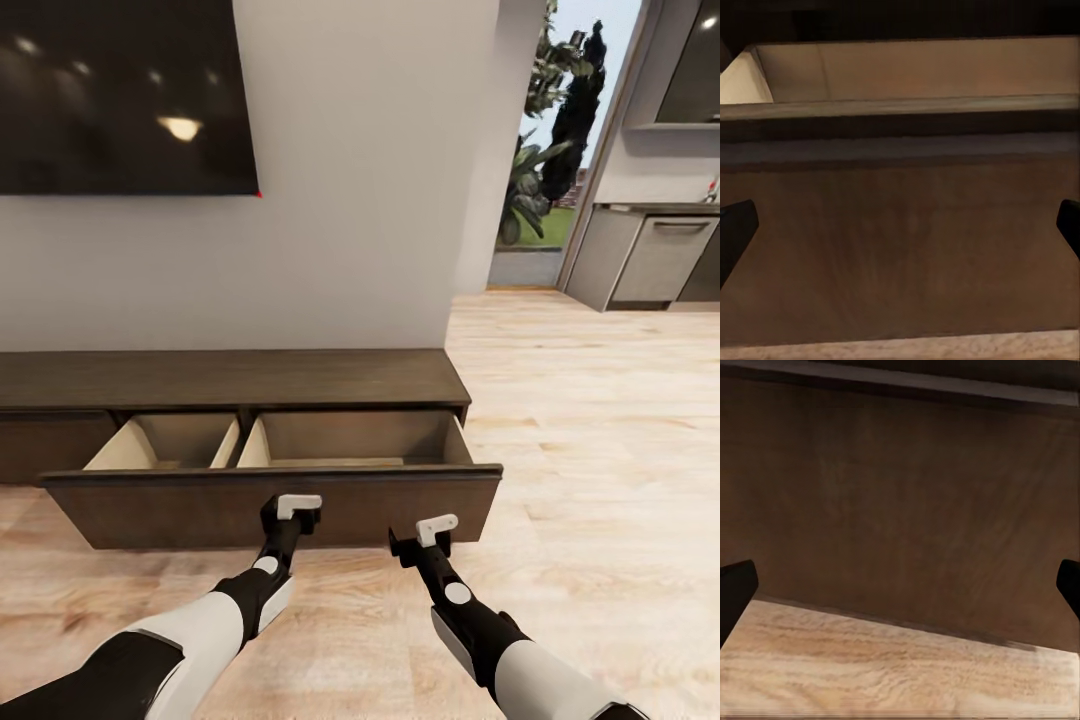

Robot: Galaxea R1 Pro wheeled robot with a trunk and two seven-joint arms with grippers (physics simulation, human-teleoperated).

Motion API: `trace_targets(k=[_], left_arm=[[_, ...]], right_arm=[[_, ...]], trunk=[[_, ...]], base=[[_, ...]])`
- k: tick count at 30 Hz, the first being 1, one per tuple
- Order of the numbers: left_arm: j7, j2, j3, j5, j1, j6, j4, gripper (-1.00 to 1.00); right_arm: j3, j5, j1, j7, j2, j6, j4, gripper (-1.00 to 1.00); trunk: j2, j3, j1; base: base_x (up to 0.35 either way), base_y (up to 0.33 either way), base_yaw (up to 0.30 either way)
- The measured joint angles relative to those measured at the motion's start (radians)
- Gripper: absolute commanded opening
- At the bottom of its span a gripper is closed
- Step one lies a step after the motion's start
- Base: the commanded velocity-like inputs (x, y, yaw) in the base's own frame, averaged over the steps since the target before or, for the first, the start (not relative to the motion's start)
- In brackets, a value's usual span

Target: Place each of the two pumpkins and all three candles from the living room inside a cabinet in the living room (use any cabinet), then make sure every cabinet is closed, and position the cauldron so it is next to a table in the living room.

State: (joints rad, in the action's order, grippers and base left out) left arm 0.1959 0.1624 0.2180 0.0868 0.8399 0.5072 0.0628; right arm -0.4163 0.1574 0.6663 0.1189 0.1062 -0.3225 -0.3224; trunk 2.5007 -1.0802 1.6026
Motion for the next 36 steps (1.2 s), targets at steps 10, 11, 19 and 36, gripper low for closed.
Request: trace_targets(k=[10,11,19,36], left_arm=[[0.000,-0.003,-0.006,0.001,0.000,0.011,-0.003,1.00],[0.000,-0.003,-0.007,0.002,0.000,0.011,-0.003,1.00],[0.000,-0.003,-0.009,0.005,0.000,0.011,-0.005,1.00],[0.000,-0.003,-0.011,0.006,0.000,0.014,-0.001,1.00]], right_arm=[[0.003,-0.001,0.000,0.000,0.000,-0.001,-0.002,1.00],[0.004,-0.001,0.000,0.000,0.000,-0.002,-0.002,1.00],[0.009,0.000,0.000,0.000,0.000,-0.045,-0.003,1.00],[0.012,0.003,0.000,0.001,0.000,-0.106,-0.004,1.00]], trunk=[[0.002,-0.039,0.004],[0.003,-0.043,0.005],[0.004,-0.074,0.009],[0.008,-0.139,0.016]], base=[[0.000,0.000,0.000],[0.000,0.000,0.000],[0.000,0.000,0.000],[0.000,0.000,0.000]])
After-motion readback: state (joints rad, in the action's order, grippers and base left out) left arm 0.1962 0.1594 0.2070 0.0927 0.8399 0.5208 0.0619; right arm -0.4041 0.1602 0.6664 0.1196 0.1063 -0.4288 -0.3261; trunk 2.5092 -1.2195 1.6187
